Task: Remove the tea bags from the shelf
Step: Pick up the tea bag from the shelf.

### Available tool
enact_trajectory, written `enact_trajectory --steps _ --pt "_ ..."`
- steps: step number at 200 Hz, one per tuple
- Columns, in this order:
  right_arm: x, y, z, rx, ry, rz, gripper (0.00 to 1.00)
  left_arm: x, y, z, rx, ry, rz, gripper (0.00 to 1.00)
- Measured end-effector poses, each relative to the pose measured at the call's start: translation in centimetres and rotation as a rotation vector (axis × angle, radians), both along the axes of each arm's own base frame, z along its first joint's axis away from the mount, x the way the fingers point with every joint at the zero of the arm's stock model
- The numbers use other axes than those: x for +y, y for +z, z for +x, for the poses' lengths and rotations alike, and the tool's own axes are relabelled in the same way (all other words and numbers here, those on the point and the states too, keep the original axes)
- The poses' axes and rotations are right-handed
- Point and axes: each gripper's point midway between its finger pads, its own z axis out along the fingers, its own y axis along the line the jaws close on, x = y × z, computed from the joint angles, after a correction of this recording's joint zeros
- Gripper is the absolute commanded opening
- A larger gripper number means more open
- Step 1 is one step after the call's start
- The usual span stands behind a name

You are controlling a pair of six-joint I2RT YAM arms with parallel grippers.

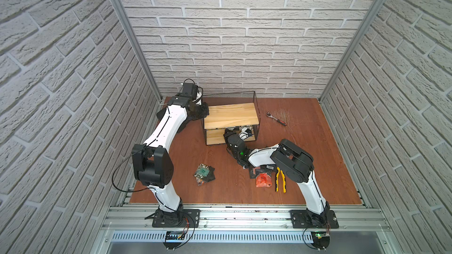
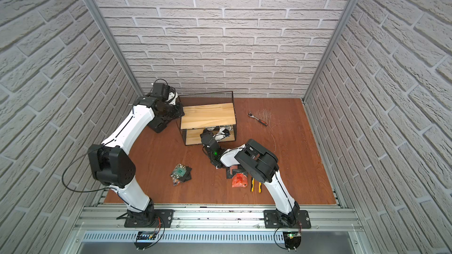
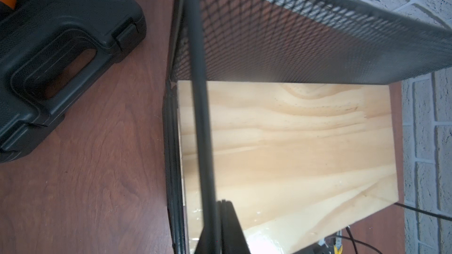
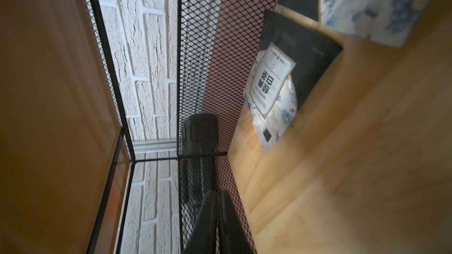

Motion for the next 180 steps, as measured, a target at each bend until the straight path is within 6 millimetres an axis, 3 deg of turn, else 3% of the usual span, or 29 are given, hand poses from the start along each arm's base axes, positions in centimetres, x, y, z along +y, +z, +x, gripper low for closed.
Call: enact_trajectory --steps 91,143,180 --pt "-2.3 -2.6 3.3 0.034 -0.167 0.025 0.16 0.1 0.0 0.0 0.000 -0.001 -0.003 0.07" --pt "-3.3 -4.7 3.5 0.096 -0.248 0.054 0.29 0.2 0.0 0.0 0.000 -0.006 -0.006 0.07" --pt "-3.5 -4.5 3.8 0.101 -0.284 0.122 0.39 0.3 0.0 0.0 0.001 -0.006 -0.010 0.07"
